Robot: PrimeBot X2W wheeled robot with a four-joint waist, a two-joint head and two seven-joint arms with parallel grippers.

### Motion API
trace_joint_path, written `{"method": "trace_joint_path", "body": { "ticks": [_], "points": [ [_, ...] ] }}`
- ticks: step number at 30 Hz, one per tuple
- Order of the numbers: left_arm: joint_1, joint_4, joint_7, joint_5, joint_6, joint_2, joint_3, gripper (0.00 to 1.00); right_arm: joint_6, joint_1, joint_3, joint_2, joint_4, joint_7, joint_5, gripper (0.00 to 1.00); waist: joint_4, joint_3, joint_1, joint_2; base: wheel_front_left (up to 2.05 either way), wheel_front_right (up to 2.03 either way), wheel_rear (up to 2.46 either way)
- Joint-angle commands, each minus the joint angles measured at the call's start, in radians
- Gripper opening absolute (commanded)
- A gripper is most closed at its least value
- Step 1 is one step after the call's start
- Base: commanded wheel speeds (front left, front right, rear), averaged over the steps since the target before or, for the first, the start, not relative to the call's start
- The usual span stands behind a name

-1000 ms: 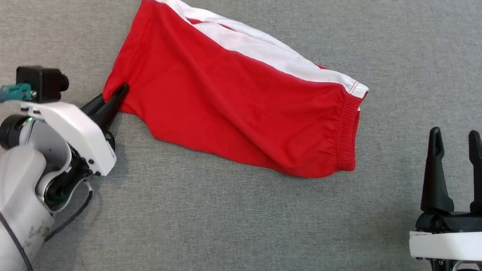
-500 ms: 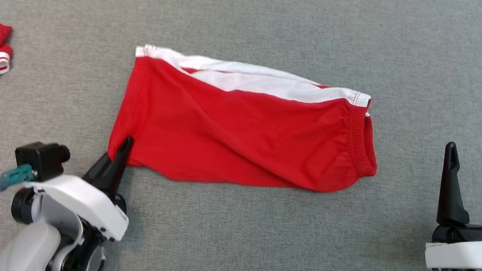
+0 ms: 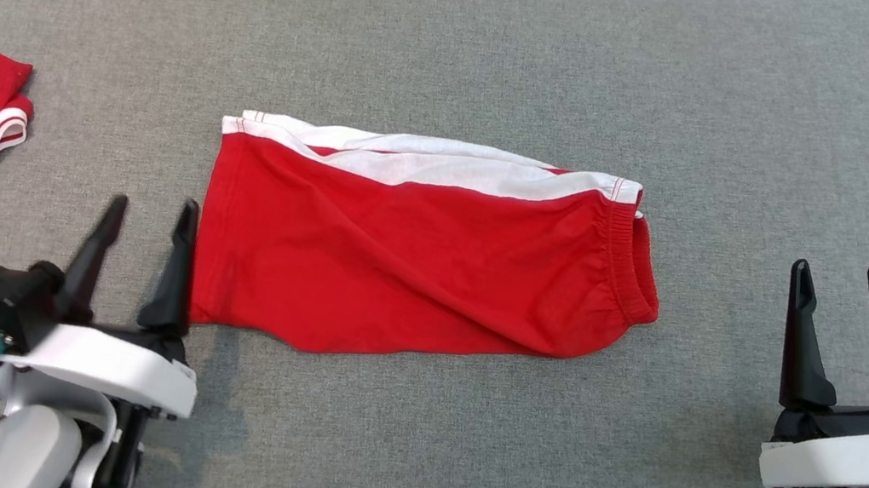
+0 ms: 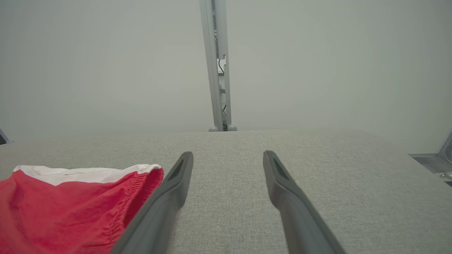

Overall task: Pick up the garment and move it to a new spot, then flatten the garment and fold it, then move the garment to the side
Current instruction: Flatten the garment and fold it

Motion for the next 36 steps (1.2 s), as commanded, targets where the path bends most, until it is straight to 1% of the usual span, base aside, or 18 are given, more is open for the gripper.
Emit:
{"method": "trace_joint_path", "body": {
  "ticks": [1, 5, 8, 12, 17, 25, 28, 30, 31, 36],
  "points": [
    [-0.014, -0.022, -0.019, 0.031, 0.013, 0.016, 0.014, 1.00, 0.000, -0.001, -0.002, 0.001, -0.007, 0.005, -0.009, 1.00, -0.001, -0.003, 0.0000, 0.0000, 0.00, 0.00, 0.00],
    [-0.017, -0.071, -0.043, 0.107, 0.038, 0.047, 0.038, 1.00, 0.000, -0.005, -0.006, 0.003, -0.019, 0.010, -0.026, 1.00, -0.001, -0.009, 0.0000, 0.0000, 0.00, 0.00, 0.00],
    [-0.003, -0.088, -0.048, 0.137, 0.041, 0.064, 0.049, 1.00, 0.000, 0.001, -0.009, 0.005, -0.024, 0.017, -0.033, 1.00, -0.001, -0.015, 0.0000, 0.0000, 0.00, 0.00, 0.00],
    [0.012, -0.090, -0.046, 0.146, 0.047, 0.075, 0.049, 1.00, 0.000, 0.010, -0.013, 0.007, -0.026, 0.022, -0.038, 1.00, -0.001, -0.020, 0.0000, 0.0000, 0.00, 0.00, 0.00],
    [0.020, -0.103, -0.042, 0.143, 0.053, 0.071, 0.043, 1.00, 0.000, 0.014, -0.021, 0.008, -0.027, 0.028, -0.038, 1.00, 0.005, -0.025, 0.0000, 0.0000, 0.00, 0.00, 0.00],
    [-0.007, -0.121, -0.042, 0.153, 0.049, 0.071, 0.040, 1.00, 0.000, -0.014, -0.020, 0.009, -0.040, 0.051, -0.043, 1.00, 0.018, -0.011, 0.0000, 0.0000, 0.00, 0.00, 0.00],
    [-0.014, -0.125, -0.044, 0.157, 0.047, 0.065, 0.035, 1.00, 0.000, -0.029, 0.018, 0.009, -0.045, 0.068, -0.044, 1.00, 0.027, -0.005, 0.0000, 0.0000, 0.00, 0.00, 0.00],
    [-0.019, -0.125, -0.045, 0.159, 0.045, 0.061, 0.031, 1.00, 0.000, -0.042, 0.063, 0.002, -0.041, 0.084, -0.041, 1.00, 0.033, -0.003, 0.0000, 0.0000, 0.00, 0.00, 0.00],
    [-0.019, -0.125, -0.045, 0.159, 0.045, 0.061, 0.031, 1.00, 0.000, -0.042, 0.063, 0.002, -0.041, 0.084, -0.041, 1.00, 0.033, -0.003, 0.0000, 0.0000, 0.00, 0.00, 0.00],
    [-0.034, -0.121, -0.047, 0.163, 0.038, 0.044, 0.017, 1.00, 0.000, -0.076, 0.148, 0.005, 0.002, 0.124, -0.034, 1.00, 0.057, 0.006, 0.0000, 0.0000, 0.00, 0.00, 0.00]
  ]
}}
